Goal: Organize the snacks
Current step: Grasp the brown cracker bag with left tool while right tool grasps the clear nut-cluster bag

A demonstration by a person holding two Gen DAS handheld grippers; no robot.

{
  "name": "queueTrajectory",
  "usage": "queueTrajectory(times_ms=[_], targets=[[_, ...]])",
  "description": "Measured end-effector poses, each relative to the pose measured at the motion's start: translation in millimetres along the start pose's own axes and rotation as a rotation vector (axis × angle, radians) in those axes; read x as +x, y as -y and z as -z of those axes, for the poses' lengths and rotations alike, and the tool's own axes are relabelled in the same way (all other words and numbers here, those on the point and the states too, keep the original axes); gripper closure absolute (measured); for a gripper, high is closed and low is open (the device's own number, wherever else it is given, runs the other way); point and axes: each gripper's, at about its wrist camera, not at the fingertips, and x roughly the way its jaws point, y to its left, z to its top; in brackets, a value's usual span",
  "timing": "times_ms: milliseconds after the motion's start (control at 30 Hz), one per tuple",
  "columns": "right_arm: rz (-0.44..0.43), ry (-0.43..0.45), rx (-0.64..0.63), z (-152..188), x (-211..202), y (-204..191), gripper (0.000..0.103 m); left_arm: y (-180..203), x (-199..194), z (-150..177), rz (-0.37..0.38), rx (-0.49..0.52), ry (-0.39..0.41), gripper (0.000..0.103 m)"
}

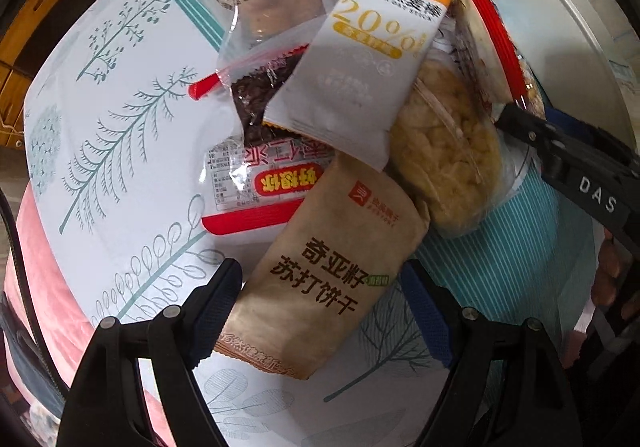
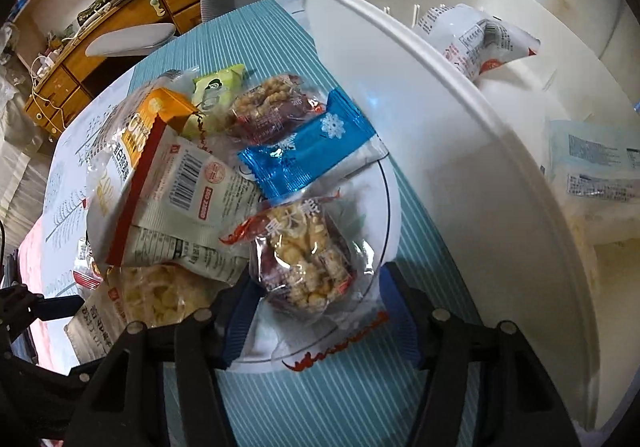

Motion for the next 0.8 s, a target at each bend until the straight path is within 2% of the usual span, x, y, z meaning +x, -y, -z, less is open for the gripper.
queueTrajectory(times_ms=[333,700,800], targets=[[-0.03,-0.012,-0.018,-4,-1,-2,0.048,15,3,16,-0.016,0.011,0.009,0.03],[-0.051,-0.074,0.014,7,-7,6,0.049,26,4,50,-0.011,-0.086,0.012,0.034],[-0.062,-0.094,0.027,14,-12,9,0.05,29,4,63,-0.005,-0.125,0.013,0.039]])
